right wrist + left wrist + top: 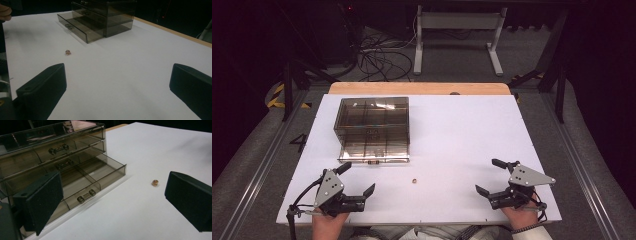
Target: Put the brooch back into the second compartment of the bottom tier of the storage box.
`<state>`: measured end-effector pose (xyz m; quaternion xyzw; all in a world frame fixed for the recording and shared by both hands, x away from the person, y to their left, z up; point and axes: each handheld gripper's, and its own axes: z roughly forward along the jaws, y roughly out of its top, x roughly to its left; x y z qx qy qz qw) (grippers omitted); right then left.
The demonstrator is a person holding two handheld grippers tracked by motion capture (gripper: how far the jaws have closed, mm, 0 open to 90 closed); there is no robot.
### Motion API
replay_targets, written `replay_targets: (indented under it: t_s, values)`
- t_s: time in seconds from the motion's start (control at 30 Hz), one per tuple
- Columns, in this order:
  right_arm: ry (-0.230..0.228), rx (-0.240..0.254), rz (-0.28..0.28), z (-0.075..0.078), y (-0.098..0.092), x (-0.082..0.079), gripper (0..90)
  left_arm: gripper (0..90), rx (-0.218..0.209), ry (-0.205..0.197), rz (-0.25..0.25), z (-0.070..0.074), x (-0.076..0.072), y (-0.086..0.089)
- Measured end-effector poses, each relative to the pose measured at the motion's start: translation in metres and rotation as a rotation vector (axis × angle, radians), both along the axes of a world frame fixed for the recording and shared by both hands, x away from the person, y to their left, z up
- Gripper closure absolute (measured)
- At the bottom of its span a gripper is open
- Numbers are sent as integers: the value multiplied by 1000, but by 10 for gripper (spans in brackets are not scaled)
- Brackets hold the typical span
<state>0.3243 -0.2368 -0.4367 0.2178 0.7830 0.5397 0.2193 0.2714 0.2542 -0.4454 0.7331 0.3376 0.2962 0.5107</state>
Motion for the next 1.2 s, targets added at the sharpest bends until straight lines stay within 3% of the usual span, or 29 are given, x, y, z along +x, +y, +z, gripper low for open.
replay_targets:
  t_s: [0.67, 0.77, 0.97, 1.2]
  values:
    - [16, -3, 13, -2, 2, 1, 32, 27, -10, 0, -6, 2, 1, 2]
    - [19, -7, 17, -2, 2, 1, 53, 29, -44, 16, -27, 2, 3, 4]
    - [47, -17, 40, -3, 4, 1, 80, 37, -57, 40, -47, 3, 6, 5]
    - [54, -18, 38, -4, 3, 2, 80, 41, -10, 27, -60, 10, 9, -1]
